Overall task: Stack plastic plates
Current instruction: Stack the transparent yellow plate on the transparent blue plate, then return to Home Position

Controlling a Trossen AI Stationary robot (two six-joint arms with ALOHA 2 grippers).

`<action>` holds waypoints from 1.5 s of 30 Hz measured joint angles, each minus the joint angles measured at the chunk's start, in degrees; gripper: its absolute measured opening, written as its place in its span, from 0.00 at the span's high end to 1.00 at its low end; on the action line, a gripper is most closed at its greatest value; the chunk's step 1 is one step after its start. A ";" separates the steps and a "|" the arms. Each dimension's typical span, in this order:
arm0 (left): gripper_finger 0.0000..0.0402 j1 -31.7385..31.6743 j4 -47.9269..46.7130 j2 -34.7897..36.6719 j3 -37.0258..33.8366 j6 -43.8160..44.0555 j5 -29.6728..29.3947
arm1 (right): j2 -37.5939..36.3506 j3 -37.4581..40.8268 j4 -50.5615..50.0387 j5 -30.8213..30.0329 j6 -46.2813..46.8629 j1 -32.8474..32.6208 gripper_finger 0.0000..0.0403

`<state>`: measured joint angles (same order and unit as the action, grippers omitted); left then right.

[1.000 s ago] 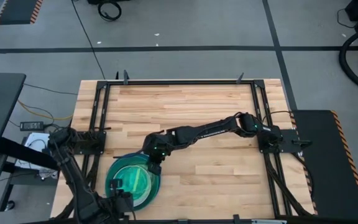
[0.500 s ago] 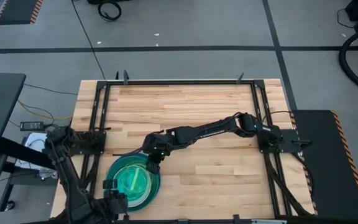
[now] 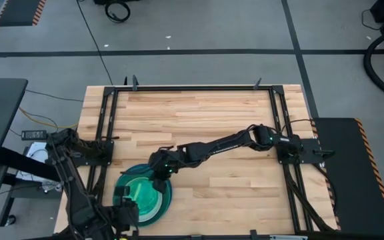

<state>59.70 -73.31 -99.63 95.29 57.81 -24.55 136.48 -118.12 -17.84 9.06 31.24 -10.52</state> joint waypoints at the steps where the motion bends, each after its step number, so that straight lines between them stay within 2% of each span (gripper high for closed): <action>1: 0.58 -0.08 0.12 0.00 0.00 -0.25 -0.36 | 0.27 -0.03 0.23 0.33 -0.35 -0.05 0.99; 6: 0.58 -0.13 0.69 0.00 0.00 -0.64 -0.77 | 2.43 0.13 0.28 1.14 -1.09 0.00 0.99; 19: 0.58 0.16 0.91 0.00 0.00 0.08 -0.99 | 2.17 0.04 -0.47 1.51 -2.31 0.15 0.96; 30: 0.58 0.11 1.16 0.00 0.00 0.04 -1.46 | 2.17 0.04 -0.29 1.58 -5.66 -0.09 0.83; 37: 0.58 0.11 1.15 0.00 0.00 -0.01 -3.76 | 2.17 0.04 -1.31 11.89 -4.38 1.01 0.80; 42: 0.58 0.11 1.15 0.00 0.00 -0.03 -4.33 | 1.88 0.04 -5.26 13.06 -4.21 1.88 0.80; 45: 0.58 0.13 1.11 0.00 -0.06 -0.13 -6.63 | 0.28 0.04 -8.29 12.91 -5.98 2.09 0.80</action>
<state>59.83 -72.20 -99.63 95.22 57.67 -31.18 136.76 -118.08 -26.12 21.96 25.26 -8.43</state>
